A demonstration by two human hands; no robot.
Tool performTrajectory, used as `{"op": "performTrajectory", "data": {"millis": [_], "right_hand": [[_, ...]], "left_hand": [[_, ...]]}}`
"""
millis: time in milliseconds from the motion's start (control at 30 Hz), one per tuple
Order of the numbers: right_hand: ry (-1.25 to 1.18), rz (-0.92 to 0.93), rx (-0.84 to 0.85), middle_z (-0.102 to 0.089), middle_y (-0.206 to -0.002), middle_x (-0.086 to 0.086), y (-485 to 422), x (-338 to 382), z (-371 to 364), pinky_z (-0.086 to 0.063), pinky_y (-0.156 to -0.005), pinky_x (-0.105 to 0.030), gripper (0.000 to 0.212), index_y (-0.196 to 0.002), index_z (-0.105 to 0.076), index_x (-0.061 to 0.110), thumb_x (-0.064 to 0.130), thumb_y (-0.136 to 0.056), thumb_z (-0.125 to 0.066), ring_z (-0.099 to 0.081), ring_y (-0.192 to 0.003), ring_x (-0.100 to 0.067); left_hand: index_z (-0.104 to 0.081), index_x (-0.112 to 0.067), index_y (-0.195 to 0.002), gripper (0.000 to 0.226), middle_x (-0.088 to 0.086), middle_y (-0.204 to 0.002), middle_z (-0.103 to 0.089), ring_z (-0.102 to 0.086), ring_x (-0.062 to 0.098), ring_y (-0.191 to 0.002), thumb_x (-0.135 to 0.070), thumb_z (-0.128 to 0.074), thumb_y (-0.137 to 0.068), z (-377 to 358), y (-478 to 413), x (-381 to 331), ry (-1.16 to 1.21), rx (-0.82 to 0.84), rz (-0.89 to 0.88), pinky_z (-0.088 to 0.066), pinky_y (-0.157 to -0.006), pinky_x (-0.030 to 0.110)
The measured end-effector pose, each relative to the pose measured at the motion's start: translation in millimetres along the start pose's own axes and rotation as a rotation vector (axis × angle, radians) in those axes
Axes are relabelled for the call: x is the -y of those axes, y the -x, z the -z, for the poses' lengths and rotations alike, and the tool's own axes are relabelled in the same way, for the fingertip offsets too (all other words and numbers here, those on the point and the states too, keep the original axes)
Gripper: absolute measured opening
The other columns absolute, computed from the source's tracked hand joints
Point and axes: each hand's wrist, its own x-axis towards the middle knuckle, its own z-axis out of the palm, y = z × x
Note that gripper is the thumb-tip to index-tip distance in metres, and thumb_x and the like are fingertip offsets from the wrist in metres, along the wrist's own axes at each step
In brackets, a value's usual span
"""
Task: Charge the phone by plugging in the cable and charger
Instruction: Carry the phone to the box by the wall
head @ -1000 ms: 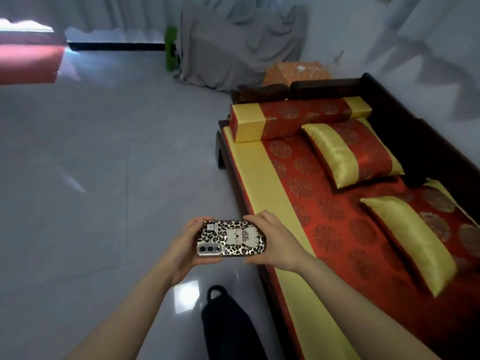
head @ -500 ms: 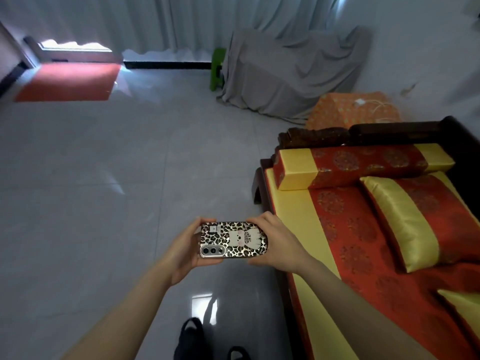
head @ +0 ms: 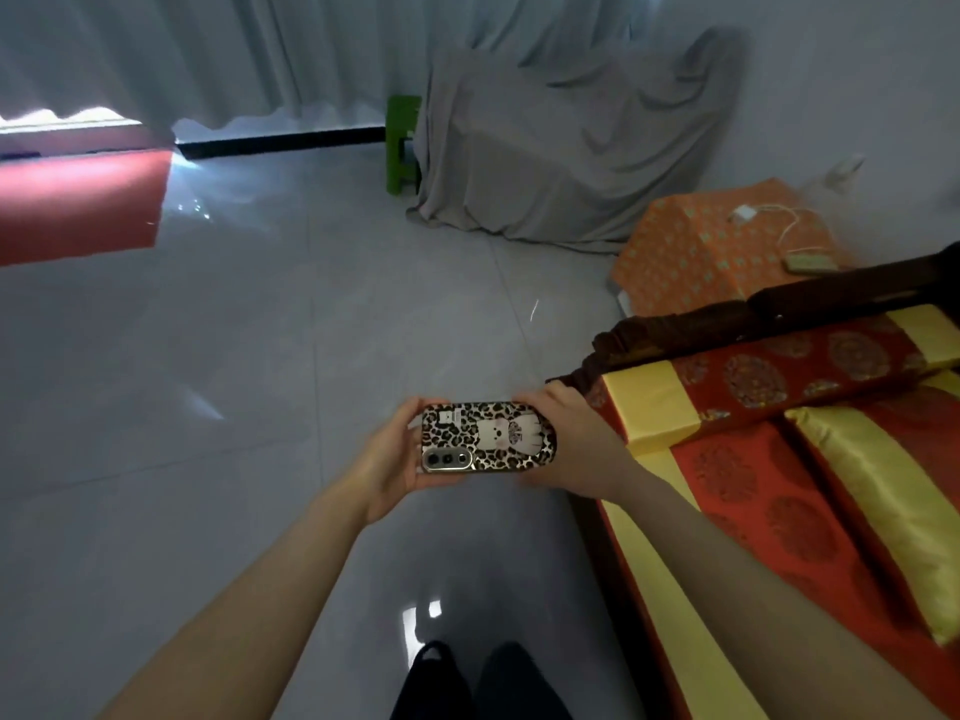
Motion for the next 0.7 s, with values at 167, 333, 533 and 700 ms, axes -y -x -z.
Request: {"op": "performTrajectory", "data": {"millis": [167, 333, 533, 700], "right_hand": [[-0.035, -0.025, -0.05, -0.052, -0.117, -0.006, -86, -28, 28, -0.048, -0.088, -0.036, 0.081, -0.128, -0.051, 0.013, 0.025, -0.056, -0.088, -0.052, -0.106, -0.022], [-0.034, -0.044, -0.082, -0.05, -0.12, -0.008, -181, -73, 62, -0.045, -0.093, -0.041, 0.083, -0.131, -0.049, 0.013, 0.027, -0.058, -0.088, -0.048, -0.109, -0.023], [-0.057, -0.114, -0.089, -0.048, -0.124, -0.011, -284, -133, 112, -0.04, -0.096, -0.036, 0.088, -0.133, -0.048, 0.01, 0.026, -0.057, -0.091, -0.046, -0.112, -0.025], [-0.102, -0.186, -0.114, -0.045, -0.127, -0.009, -350, -177, 153, -0.041, -0.099, -0.037, 0.091, -0.135, -0.047, 0.014, 0.027, -0.057, -0.092, -0.044, -0.116, -0.023]], "left_hand": [[-0.064, -0.02, -0.109, 0.04, 0.011, -0.101, -0.072, -0.069, 0.034, -0.092, -0.038, -0.03, -0.1, -5, -85, -74, -0.032, 0.031, -0.003, -0.06, -0.066, 0.045], [-0.065, -0.02, -0.11, 0.034, 0.013, -0.101, -0.073, -0.07, 0.035, -0.091, -0.034, -0.036, -0.098, -23, -178, -143, -0.079, 0.039, -0.003, -0.059, -0.066, 0.045], [-0.07, -0.023, -0.104, 0.033, 0.01, -0.095, -0.077, -0.075, 0.034, -0.085, -0.035, -0.04, -0.094, -55, -286, -230, -0.124, 0.048, 0.018, -0.059, -0.068, 0.047], [-0.069, -0.02, -0.107, 0.035, 0.013, -0.101, -0.074, -0.072, 0.036, -0.089, -0.034, -0.039, -0.095, -92, -360, -294, -0.143, 0.079, 0.058, -0.06, -0.069, 0.047]]}}
